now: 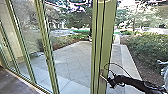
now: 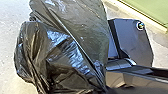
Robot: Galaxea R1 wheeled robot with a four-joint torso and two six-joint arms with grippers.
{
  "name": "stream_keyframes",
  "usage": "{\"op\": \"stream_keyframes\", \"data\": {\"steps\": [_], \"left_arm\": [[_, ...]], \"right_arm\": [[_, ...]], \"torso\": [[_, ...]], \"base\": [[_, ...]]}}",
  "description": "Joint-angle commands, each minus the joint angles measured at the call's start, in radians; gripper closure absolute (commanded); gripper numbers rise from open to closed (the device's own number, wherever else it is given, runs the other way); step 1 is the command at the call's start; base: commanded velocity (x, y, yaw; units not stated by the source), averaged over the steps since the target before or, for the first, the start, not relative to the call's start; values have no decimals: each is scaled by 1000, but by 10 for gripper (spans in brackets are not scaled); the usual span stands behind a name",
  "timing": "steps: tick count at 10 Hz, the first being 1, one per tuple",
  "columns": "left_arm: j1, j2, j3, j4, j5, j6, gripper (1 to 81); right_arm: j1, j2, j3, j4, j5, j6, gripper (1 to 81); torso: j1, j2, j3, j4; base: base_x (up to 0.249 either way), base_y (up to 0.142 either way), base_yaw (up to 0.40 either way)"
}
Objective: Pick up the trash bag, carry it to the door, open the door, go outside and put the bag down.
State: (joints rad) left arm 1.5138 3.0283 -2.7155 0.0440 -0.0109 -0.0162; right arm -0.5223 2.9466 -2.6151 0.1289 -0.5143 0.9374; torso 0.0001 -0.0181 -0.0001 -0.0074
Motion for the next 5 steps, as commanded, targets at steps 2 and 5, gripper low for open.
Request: {"op": "stream_keyframes", "data": {"steps": [2,5], "left_arm": [[-47,3,0,-7,57,1,811],[-40,3,0,-13,57,1,811]], "right_arm": [[0,111,67,-8,-162,-46,10],[3,122,54,-20,-162,-46,10]], "torso": [[0,0,0,0],[0,0,-92,0]], "base": [[0,0,0],[0,0,0]]}}
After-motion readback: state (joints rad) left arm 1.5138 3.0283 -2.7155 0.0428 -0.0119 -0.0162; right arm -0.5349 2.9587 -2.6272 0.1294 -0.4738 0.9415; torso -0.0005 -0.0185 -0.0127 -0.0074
